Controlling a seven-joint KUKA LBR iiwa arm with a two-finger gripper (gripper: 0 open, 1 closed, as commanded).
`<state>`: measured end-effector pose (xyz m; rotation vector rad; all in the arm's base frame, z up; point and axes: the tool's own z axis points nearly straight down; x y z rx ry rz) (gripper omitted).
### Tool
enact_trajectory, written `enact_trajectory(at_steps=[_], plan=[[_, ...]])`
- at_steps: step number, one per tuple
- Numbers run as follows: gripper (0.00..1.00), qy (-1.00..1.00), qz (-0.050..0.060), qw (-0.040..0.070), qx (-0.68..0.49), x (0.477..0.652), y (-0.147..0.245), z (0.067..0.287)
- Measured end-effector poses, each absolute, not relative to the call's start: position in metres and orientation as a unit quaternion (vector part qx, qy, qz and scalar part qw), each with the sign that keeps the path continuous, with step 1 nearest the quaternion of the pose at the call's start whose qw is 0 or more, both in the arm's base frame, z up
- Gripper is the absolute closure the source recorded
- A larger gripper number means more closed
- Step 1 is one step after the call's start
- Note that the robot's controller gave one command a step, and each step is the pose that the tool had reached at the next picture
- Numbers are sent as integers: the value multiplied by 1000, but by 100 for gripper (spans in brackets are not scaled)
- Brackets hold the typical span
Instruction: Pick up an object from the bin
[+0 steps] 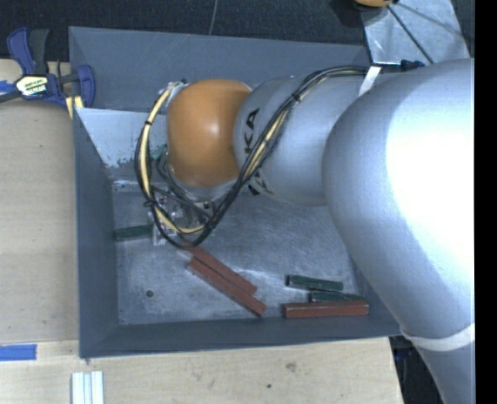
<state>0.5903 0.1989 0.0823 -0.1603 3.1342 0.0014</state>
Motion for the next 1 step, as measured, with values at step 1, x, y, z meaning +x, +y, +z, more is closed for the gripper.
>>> enact_trajectory(at_steps=[1], plan=[[100, 999, 0, 2, -51, 590, 199, 82]])
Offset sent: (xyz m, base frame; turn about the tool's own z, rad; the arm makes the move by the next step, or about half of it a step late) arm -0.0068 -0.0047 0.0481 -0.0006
